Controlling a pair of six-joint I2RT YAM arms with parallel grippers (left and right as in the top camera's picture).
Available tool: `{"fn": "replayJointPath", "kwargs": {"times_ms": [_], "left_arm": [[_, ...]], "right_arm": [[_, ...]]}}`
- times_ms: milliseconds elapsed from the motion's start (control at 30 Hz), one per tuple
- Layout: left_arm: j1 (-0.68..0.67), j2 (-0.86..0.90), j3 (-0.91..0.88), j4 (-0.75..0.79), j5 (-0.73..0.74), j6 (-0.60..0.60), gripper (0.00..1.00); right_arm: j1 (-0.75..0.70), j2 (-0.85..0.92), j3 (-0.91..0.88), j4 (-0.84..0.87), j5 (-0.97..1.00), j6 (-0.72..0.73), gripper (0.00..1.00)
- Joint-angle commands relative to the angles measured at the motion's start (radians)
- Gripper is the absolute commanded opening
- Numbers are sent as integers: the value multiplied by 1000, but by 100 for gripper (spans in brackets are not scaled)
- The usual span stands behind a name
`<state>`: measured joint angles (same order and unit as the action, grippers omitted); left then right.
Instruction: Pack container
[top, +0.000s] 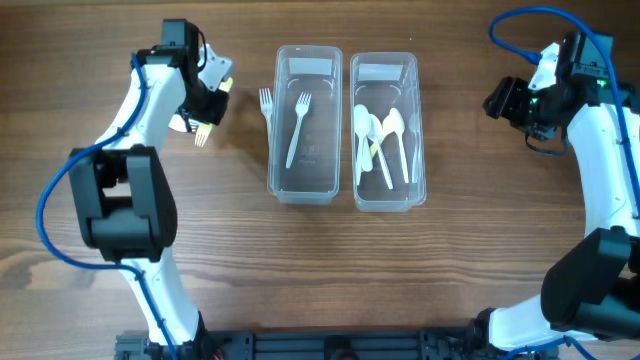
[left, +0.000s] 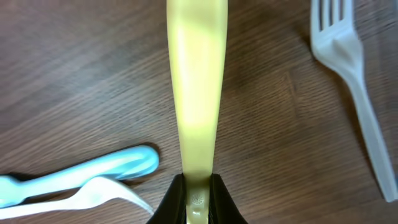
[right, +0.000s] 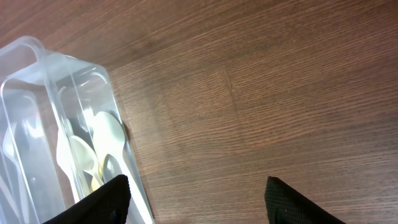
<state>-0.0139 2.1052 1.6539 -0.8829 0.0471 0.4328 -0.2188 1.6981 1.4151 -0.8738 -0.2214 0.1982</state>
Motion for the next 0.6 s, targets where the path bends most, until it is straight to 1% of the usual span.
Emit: {"fn": "replayJointPath", "kwargs": {"times_ms": [0, 67, 167, 300, 367, 500, 567], "left_arm": [[-20, -76, -4, -3, -3, -35, 4], [-42, -117, -4, -10, -3, -72, 4], [-121, -214, -4, -32, -3, -159, 5], [-232, -278, -4, -50, -2, -269, 6], [-293, -286, -4, -58, -3, -348, 5], [-385, -267, -4, -55, -3, -605, 9], [-407, -251, -4, -50, -3, -663, 9]], "right_arm": [[2, 13, -3, 6, -16, 12, 69], [2, 13, -3, 6, -16, 11, 69], [2, 13, -3, 10, -16, 12, 69], [2, 13, -3, 16, -16, 11, 70], [2, 13, -3, 16, -16, 12, 70], [2, 13, -3, 16, -16, 12, 70], [2, 13, -3, 18, -16, 11, 70]]}}
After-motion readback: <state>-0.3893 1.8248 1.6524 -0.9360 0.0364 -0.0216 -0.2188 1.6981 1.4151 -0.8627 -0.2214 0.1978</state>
